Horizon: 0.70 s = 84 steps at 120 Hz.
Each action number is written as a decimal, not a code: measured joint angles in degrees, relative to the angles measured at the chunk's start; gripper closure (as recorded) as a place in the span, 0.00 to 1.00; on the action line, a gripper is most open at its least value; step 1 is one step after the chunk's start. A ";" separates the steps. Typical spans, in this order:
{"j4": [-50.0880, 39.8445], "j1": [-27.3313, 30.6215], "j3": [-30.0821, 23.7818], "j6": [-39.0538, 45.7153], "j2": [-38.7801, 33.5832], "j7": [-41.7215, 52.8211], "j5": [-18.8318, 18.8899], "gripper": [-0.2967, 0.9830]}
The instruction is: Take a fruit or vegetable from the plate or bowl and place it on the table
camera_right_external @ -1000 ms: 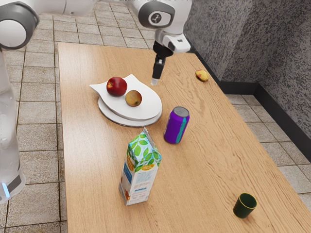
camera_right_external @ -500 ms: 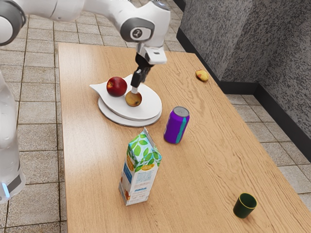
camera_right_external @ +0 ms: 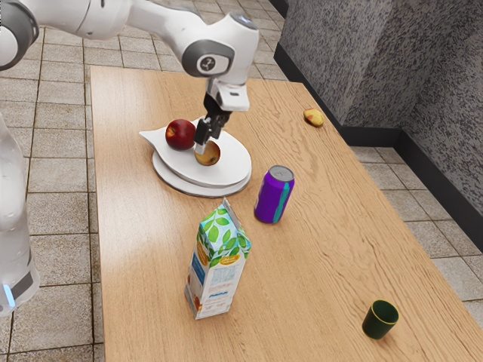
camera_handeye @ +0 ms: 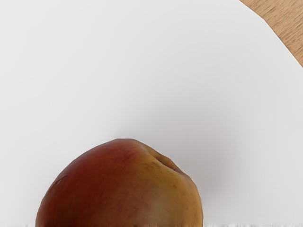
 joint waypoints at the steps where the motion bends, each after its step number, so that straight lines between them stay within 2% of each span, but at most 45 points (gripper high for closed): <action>1: -0.06 0.00 0.06 0.13 0.01 0.07 0.00 0.23; 42: -0.51 -0.02 0.36 5.12 1.38 2.17 -0.03 0.23; 84: -1.48 -0.01 0.36 6.67 2.88 3.34 -0.24 0.23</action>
